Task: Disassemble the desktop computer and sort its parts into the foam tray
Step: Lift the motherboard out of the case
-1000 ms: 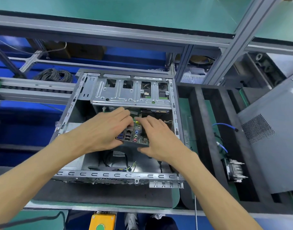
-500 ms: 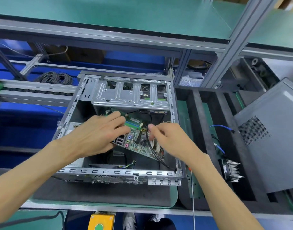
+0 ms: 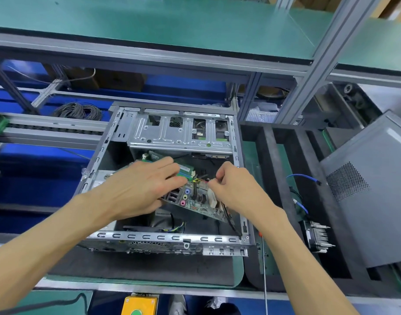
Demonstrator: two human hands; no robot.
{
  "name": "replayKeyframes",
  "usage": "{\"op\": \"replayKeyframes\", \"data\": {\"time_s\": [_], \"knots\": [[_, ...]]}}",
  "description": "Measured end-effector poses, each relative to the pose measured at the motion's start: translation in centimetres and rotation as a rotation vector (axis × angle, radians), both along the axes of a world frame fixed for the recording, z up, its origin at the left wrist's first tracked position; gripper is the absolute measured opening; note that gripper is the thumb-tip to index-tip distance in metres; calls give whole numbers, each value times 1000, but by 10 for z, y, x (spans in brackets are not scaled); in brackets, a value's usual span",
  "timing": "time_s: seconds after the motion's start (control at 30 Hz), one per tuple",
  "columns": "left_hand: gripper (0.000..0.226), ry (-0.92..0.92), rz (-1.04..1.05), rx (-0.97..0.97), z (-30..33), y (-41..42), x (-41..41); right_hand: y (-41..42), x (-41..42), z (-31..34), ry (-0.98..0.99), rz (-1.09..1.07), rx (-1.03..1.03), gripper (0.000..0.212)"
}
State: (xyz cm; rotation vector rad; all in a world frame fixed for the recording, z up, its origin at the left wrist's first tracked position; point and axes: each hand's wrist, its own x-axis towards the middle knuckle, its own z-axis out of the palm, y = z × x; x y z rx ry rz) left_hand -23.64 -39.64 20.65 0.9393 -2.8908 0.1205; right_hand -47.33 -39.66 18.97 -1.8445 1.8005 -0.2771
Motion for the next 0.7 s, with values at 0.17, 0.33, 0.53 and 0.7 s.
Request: {"op": "replayKeyframes", "data": {"time_s": [0.17, 0.33, 0.53, 0.7], "knots": [[68, 71, 71, 25, 19, -1, 14, -6, -18, 10, 131, -13, -9, 26], [60, 100, 61, 7, 39, 5, 14, -12, -24, 14, 143, -3, 14, 20], [57, 81, 42, 3, 65, 21, 12, -14, -23, 8, 85, -17, -7, 9], [58, 90, 48, 3, 79, 33, 14, -10, -19, 5, 59, -17, -36, 17]]}}
